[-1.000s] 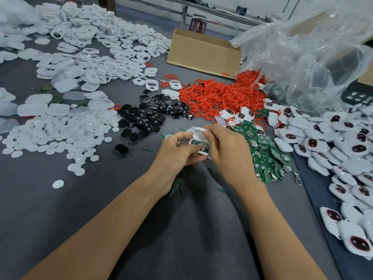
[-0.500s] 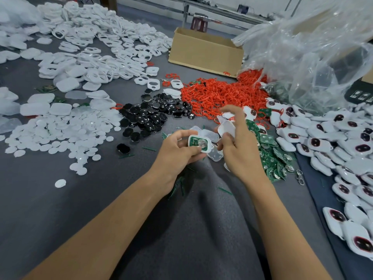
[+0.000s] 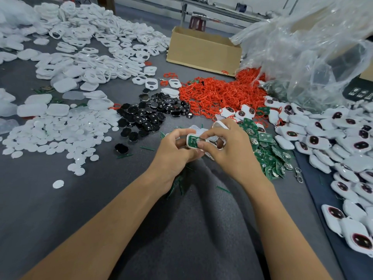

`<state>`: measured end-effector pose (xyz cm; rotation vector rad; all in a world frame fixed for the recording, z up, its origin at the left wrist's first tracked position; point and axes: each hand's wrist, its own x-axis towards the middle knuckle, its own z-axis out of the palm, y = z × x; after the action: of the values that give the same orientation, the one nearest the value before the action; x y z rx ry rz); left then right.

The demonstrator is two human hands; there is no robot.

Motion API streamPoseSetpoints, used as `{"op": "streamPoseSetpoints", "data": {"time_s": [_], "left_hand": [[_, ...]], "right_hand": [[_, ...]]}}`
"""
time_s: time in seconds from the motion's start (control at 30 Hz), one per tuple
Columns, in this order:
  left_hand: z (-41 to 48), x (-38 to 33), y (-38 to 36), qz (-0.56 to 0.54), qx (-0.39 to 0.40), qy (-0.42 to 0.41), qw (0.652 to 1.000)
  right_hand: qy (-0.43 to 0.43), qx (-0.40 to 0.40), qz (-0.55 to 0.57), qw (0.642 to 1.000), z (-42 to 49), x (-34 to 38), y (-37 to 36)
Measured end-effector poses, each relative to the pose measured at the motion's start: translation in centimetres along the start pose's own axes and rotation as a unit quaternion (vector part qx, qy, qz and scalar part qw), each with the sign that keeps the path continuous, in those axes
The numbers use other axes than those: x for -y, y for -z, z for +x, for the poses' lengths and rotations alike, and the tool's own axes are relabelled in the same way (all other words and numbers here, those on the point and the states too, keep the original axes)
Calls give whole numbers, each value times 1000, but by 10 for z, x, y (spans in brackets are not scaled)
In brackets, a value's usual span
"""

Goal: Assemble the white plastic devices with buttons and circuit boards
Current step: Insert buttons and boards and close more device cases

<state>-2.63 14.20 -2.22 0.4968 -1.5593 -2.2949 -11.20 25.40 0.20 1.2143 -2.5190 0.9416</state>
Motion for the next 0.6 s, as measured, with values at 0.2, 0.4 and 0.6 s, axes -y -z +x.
{"op": "streamPoseSetpoints", "data": {"time_s": [0.2, 0.4, 0.6], "left_hand": [[1, -2, 0, -3, -11, 8, 1000], [1, -6, -2, -20, -39, 15, 999], [0, -6, -5, -46, -69, 4, 997]], "right_hand": [[-11, -16, -13, 1000, 0, -1, -4], [-13, -9, -4, 1000, -1, 1, -6], [1, -7, 30, 1000, -2, 8, 0]]}}
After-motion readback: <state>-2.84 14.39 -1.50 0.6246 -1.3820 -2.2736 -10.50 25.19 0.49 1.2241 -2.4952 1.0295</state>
